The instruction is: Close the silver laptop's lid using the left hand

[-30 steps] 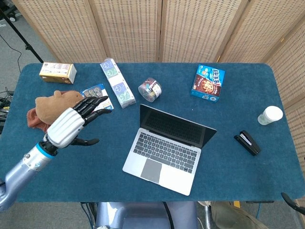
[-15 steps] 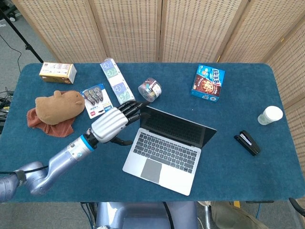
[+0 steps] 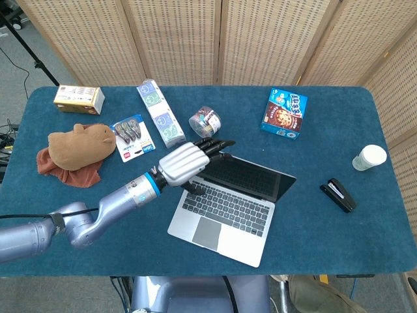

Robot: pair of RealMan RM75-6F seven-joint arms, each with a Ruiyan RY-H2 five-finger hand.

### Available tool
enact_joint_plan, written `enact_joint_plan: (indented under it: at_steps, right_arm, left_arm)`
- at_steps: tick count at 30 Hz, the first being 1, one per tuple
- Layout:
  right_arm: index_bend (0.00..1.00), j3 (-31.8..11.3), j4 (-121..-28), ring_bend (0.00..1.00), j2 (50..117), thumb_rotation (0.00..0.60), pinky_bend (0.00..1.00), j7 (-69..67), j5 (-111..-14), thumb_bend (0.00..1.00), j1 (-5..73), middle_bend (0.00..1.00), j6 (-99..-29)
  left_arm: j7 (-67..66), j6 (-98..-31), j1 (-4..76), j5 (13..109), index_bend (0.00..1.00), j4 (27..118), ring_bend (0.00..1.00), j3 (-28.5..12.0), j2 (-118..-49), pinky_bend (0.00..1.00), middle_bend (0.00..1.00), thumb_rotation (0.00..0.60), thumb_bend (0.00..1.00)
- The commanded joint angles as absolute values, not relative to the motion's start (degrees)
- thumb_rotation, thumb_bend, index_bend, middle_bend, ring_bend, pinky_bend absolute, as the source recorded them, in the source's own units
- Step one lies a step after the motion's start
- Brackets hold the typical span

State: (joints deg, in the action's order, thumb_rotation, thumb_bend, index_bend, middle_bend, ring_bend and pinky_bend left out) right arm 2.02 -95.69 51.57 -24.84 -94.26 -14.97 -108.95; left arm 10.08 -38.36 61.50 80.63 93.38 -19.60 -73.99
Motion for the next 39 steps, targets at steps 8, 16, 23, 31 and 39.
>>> enact_joint_plan:
  at_steps: [8, 16, 23, 31, 39]
  right_arm:
    - [0.00, 1.87, -94.78, 0.00, 51.41, 0.600, 0.00, -27.03, -93.06, 0.19, -15.93, 0.00, -109.23]
    - [0.00, 1.50, -93.77, 0.00, 51.40, 0.600, 0.00, -28.86, -92.00, 0.19, -15.97, 0.00, -108.23]
    - [0.00, 1.38, -93.63, 0.00, 51.34, 0.600, 0.00, -29.13, -91.95, 0.19, -15.85, 0.00, -107.46]
    - [0.00, 1.23, -93.79, 0.00, 51.23, 0.600, 0.00, -29.01, -91.96, 0.19, -15.89, 0.00, -107.08]
    - [0.00, 1.15, -93.98, 0.00, 51.13, 0.600, 0.00, -28.63, -92.31, 0.19, -16.06, 0.00, -107.13]
  left_arm:
    - [9.64, -34.95, 66.24, 78.58, 0.20, 89.48, 0.06, -19.67, -76.60, 0.11, 0.06, 0.600, 0.12]
    - [10.03, -32.68, 69.55, 77.16, 0.20, 85.40, 0.06, -18.95, -79.67, 0.11, 0.06, 0.600, 0.12]
    - [10.37, -31.61, 70.91, 76.11, 0.20, 83.15, 0.07, -17.89, -81.50, 0.11, 0.06, 0.600, 0.12]
    - [10.61, -31.57, 71.24, 75.44, 0.20, 82.90, 0.07, -16.73, -82.13, 0.11, 0.06, 0.600, 0.12]
    - [9.81, -31.03, 70.80, 73.38, 0.20, 87.31, 0.07, -15.86, -79.59, 0.11, 0.06, 0.600, 0.12]
